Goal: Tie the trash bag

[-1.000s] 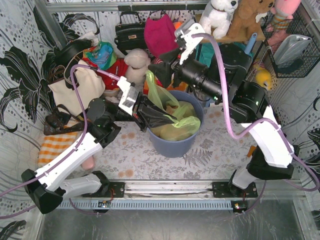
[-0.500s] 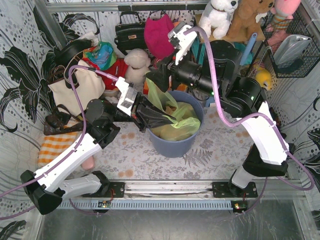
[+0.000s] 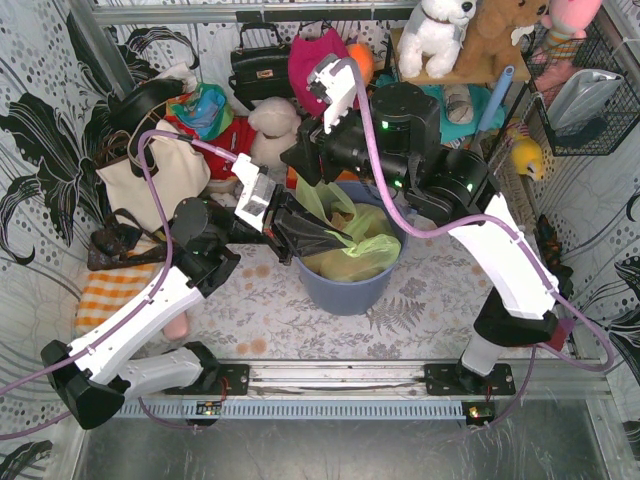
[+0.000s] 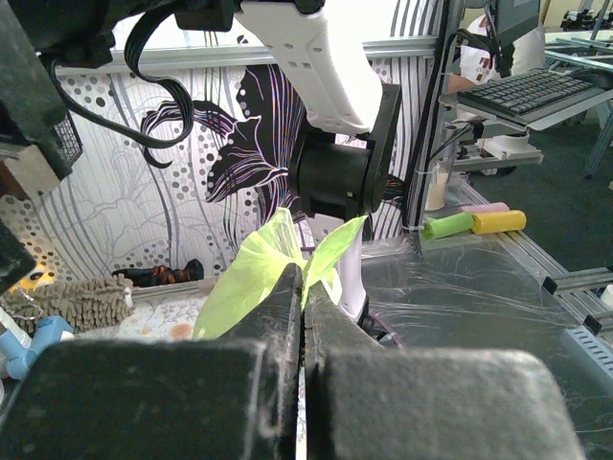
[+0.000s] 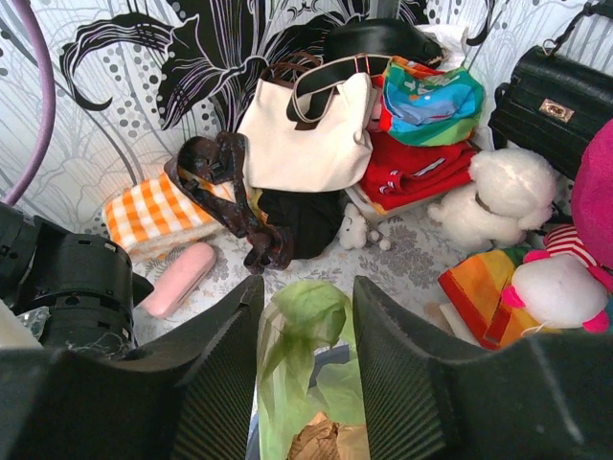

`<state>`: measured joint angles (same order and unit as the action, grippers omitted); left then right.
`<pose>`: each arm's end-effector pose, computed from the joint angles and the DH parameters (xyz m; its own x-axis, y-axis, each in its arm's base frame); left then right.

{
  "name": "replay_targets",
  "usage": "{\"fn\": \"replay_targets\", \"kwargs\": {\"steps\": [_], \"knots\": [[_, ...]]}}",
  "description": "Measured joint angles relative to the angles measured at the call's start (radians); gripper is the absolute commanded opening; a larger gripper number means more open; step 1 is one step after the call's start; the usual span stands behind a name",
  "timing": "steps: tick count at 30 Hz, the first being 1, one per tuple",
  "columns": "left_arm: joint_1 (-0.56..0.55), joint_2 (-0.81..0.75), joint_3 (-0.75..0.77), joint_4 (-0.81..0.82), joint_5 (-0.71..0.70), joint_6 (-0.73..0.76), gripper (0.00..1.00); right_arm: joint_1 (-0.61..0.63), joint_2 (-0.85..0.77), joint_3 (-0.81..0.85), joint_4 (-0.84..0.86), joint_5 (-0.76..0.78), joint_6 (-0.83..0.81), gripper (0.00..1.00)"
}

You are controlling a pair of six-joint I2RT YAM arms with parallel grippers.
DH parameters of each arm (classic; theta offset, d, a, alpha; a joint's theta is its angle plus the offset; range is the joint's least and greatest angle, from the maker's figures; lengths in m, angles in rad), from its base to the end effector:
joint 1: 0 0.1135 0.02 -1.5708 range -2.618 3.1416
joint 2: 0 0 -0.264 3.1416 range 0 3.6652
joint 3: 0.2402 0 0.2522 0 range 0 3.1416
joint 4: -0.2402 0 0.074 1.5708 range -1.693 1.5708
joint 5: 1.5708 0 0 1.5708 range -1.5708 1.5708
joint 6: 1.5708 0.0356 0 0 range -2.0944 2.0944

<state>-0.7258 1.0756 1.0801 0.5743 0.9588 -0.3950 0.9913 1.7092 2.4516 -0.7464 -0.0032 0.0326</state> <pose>0.1439 -0.1667 0.4586 0.0337 -0.3255 -0.9450 0.9824 -0.1629 0.0911 0.1674 0.2561 0.5844 -0.0295 0.0144 -0.9995 -0.8380 0.5448 0.0326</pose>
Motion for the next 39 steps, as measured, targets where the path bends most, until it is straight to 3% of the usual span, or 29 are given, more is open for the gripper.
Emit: {"fn": "replay_targets", "kwargs": {"steps": [3,7,13,19,23,28,39], "knots": [[0.0,0.0,0.0,-0.003,0.0,0.0,0.02,0.0,0.001,0.0,-0.005,0.004,0.006,0.35],[0.0,0.0,0.0,-0.005,0.0,0.001,0.02,0.0,0.0,-0.003,-0.004,0.008,0.01,0.43],[0.0,0.0,0.0,-0.007,0.0,0.002,0.02,0.0,-0.005,-0.019,-0.002,0.015,0.013,0.45],[0.0,0.0,0.0,-0.007,0.0,0.003,0.02,0.0,-0.04,-0.042,-0.002,0.019,0.017,0.45],[0.0,0.002,0.001,-0.007,0.0,0.003,0.02,0.0,-0.071,-0.05,-0.002,0.019,0.029,0.41],[0.0,0.008,0.008,-0.008,0.0,0.003,0.02,0.0,-0.095,-0.059,-0.001,0.018,0.035,0.47],[0.0,0.015,0.018,-0.009,0.0,0.002,0.02,0.0,-0.072,-0.058,-0.002,0.026,0.035,0.44]]}}
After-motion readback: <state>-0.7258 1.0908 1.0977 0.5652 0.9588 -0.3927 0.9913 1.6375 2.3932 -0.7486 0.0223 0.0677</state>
